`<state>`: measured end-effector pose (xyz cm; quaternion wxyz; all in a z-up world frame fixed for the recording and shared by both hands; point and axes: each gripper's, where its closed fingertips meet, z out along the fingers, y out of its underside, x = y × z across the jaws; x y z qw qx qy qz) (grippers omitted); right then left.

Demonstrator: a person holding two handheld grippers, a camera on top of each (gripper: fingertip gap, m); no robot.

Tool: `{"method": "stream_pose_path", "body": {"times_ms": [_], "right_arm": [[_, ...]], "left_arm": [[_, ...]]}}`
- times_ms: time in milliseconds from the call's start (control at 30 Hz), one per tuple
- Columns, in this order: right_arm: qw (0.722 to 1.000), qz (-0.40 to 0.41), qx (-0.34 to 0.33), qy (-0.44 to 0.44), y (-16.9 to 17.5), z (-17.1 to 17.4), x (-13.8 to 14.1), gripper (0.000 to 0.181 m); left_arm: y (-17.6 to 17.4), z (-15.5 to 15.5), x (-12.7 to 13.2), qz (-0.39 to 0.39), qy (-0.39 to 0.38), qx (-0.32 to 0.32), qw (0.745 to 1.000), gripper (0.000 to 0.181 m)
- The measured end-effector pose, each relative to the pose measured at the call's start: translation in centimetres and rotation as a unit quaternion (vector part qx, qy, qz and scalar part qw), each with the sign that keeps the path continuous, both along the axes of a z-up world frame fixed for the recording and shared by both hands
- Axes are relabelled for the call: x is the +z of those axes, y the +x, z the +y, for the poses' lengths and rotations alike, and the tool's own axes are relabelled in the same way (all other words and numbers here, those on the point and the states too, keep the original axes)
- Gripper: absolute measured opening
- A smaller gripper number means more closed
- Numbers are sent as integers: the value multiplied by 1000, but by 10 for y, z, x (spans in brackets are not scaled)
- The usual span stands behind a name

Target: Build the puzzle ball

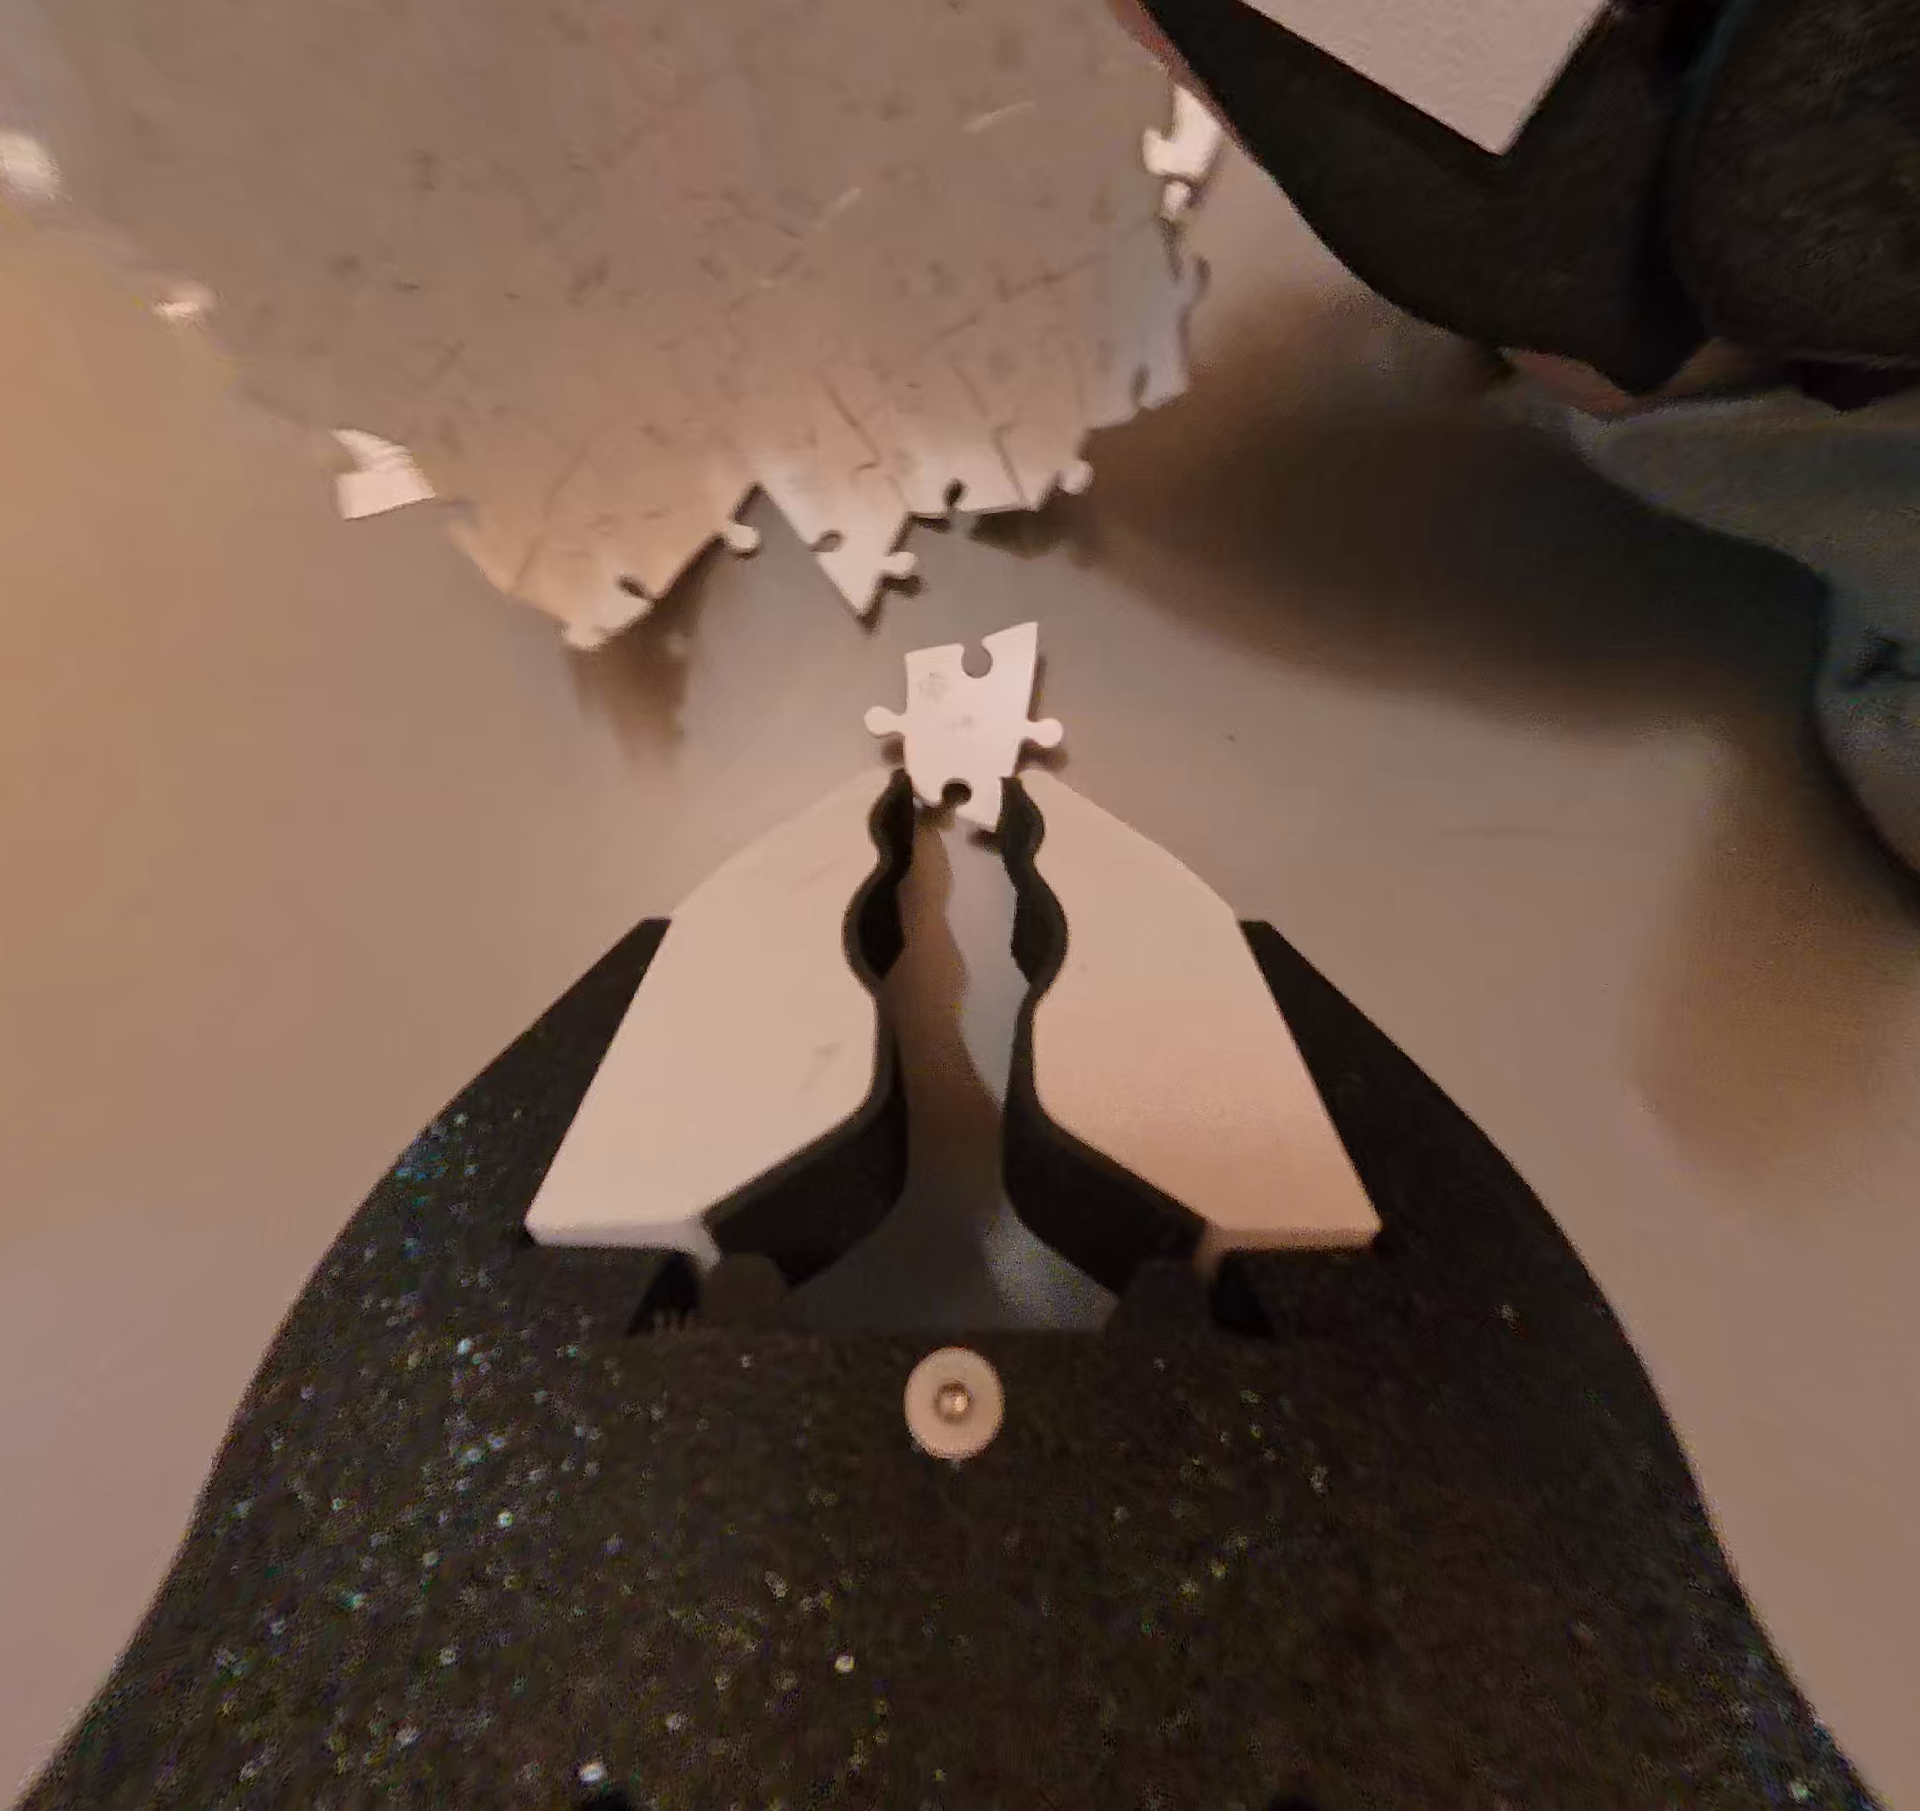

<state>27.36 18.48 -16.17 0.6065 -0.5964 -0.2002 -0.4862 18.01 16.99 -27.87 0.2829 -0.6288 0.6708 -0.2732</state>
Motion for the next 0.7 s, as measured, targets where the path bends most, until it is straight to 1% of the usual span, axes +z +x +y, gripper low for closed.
{"method": "stream_pose_path", "body": {"times_ms": [33,167,267,400,500,600,700], "right_arm": [[1000,-1,0,0,0,0,0,2],[1000,-9,-1,-2,-2,1,0,2],[1000,-17,-3,-6,-4,1,0,3],[1000,-26,-8,-7,-6,1,1,2],[999,-30,-9,-8,-7,1,1,2],[999,-33,-14,-7,-9,2,2,2],[999,-39,-14,-5,-14,2,3,2]], "left_arm": [[-1,7,4,-14,1,17,1000,16],[4,33,19,-58,-18,103,993,16],[13,40,16,-51,-28,148,987,16],[21,33,4,-22,-49,170,984,16],[28,35,6,-31,-55,191,980,16],[28,36,-1,-6,-45,201,979,16],[32,36,-1,-8,-54,215,975,16]]}}
